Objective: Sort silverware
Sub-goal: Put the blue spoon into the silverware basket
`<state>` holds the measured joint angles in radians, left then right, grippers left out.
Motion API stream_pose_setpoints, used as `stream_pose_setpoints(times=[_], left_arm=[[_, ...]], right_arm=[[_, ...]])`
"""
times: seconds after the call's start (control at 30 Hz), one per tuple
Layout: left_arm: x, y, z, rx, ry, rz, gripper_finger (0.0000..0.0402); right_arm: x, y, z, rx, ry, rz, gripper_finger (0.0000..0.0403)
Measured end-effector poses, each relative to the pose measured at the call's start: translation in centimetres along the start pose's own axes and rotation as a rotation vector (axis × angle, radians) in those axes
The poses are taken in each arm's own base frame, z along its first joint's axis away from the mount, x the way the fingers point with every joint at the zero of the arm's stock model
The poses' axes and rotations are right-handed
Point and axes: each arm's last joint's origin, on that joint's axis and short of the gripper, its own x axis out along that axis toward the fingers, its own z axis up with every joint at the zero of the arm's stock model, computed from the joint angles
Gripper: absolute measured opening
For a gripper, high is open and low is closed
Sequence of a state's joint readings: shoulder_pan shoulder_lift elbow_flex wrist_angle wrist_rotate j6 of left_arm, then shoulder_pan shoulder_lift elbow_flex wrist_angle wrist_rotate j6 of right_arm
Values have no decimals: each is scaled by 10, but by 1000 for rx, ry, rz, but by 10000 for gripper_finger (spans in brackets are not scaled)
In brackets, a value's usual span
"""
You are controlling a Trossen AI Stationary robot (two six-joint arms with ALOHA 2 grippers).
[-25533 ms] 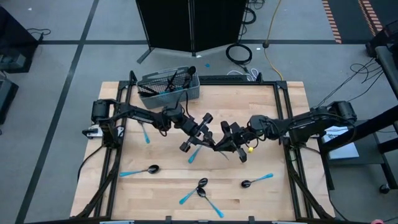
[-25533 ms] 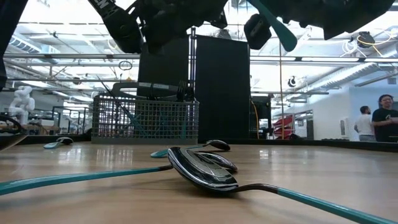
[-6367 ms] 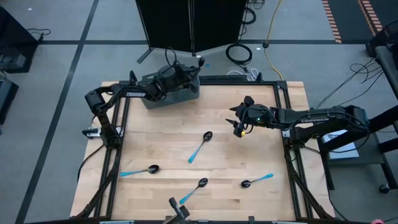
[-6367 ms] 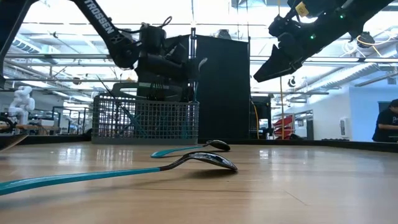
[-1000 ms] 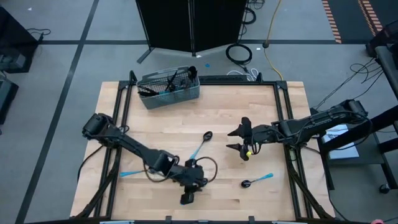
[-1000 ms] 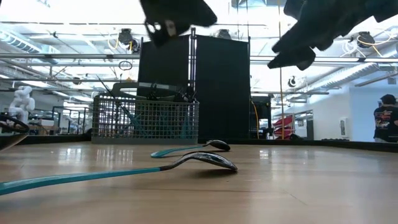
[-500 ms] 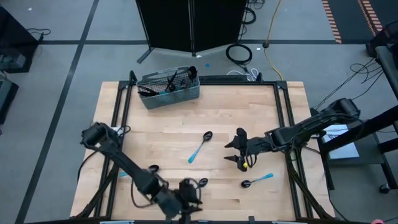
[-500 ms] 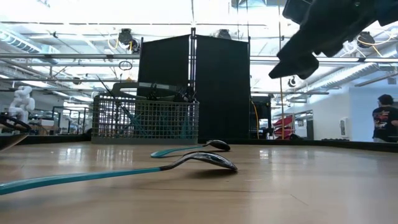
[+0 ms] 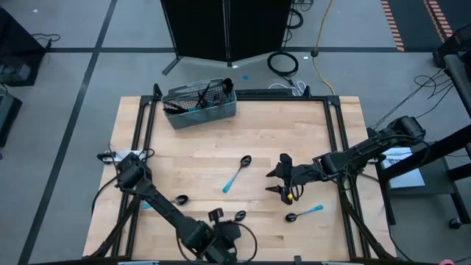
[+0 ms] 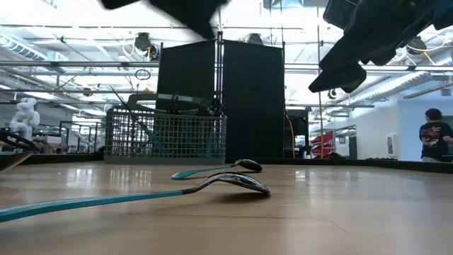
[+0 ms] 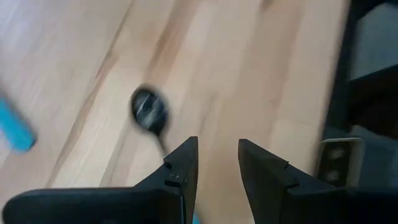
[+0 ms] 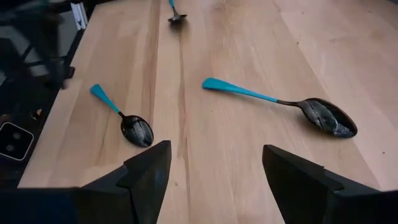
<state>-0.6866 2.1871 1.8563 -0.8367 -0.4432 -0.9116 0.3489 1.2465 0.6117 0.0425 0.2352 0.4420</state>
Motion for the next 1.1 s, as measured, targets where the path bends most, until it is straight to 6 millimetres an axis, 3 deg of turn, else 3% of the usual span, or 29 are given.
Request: stream_pose_setpoints(times=[0.43, 0.53, 1.1], left_arm=[[49, 41, -16, -108, 137, 117, 111], [55, 42, -16, -132, 127, 81, 111], [66, 51, -14, -137, 152, 49, 111]], right_arm=[[0, -2, -4, -44, 45, -15, 249], [0, -4, -8, -30, 82, -32, 249], [-1, -6, -13, 13, 134, -62, 249]])
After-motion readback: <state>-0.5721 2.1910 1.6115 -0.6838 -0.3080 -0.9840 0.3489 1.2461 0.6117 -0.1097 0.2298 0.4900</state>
